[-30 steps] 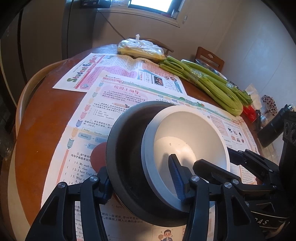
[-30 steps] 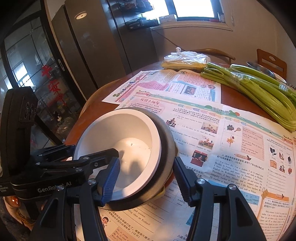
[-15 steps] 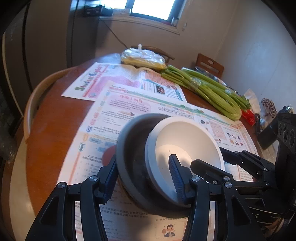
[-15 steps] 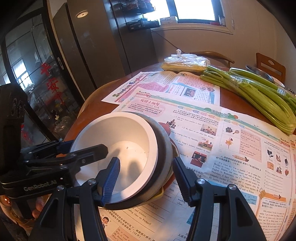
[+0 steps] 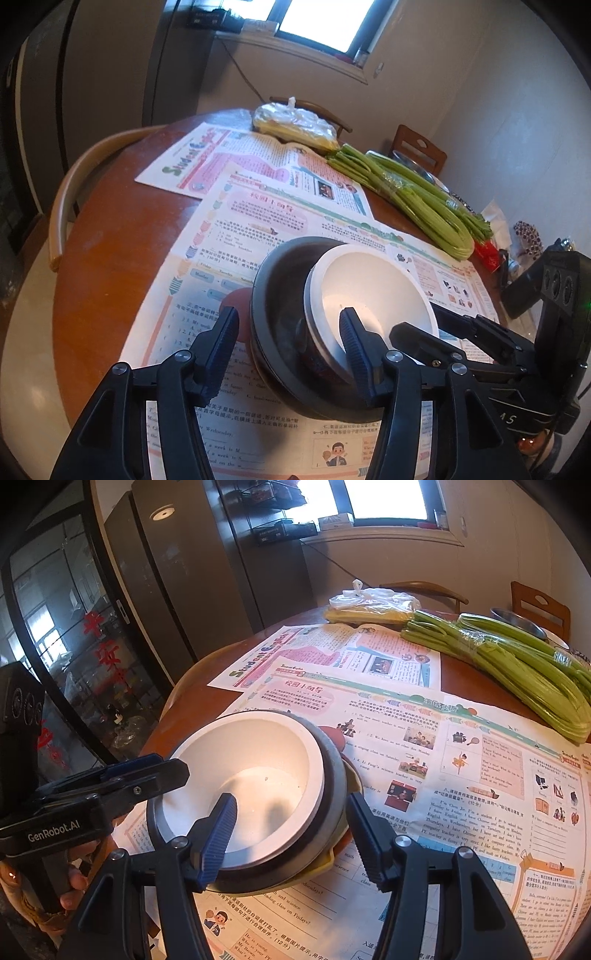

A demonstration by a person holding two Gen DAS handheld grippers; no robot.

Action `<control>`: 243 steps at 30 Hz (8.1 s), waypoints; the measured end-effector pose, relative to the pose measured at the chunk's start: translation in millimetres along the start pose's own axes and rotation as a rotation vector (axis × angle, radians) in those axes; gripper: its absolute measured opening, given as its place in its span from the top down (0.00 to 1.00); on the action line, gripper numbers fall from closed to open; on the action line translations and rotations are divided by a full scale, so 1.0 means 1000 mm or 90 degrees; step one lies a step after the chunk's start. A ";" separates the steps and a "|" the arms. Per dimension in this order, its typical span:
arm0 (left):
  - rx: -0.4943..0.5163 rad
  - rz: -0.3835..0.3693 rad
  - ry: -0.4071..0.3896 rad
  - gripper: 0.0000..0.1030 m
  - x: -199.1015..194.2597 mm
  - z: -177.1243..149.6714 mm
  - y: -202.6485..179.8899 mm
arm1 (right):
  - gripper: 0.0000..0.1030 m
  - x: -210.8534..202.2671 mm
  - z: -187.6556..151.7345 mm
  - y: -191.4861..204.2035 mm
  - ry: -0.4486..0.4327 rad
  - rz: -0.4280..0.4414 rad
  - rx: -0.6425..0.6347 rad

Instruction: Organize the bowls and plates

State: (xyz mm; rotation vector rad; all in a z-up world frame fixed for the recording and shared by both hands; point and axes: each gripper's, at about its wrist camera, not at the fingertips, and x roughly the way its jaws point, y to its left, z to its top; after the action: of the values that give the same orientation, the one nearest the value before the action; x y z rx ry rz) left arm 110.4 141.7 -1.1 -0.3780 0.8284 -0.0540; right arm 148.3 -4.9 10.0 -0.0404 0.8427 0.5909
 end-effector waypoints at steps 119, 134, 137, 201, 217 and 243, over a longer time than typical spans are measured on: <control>0.209 0.045 -0.042 0.34 -0.050 -0.100 -0.173 | 0.35 -0.173 -0.119 -0.063 -0.144 -0.208 0.121; 0.194 0.071 -0.049 0.33 -0.062 -0.113 -0.168 | 0.35 -0.179 -0.132 -0.042 -0.136 -0.199 0.094; 0.195 0.075 -0.042 0.33 -0.059 -0.114 -0.168 | 0.35 -0.176 -0.133 -0.041 -0.129 -0.196 0.092; 0.161 0.108 -0.026 0.33 -0.060 -0.120 -0.153 | 0.34 -0.159 -0.146 -0.033 -0.079 -0.180 0.103; 0.159 0.109 -0.018 0.33 -0.056 -0.123 -0.149 | 0.34 -0.159 -0.148 -0.033 -0.079 -0.185 0.102; 0.159 0.108 -0.018 0.33 -0.055 -0.123 -0.142 | 0.34 -0.154 -0.144 -0.027 -0.079 -0.194 0.078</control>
State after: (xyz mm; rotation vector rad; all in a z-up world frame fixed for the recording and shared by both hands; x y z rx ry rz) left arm -2.5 -18.1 11.8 -0.0721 0.8120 0.0053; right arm -16.7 -138.8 17.7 -0.0203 0.7335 0.2521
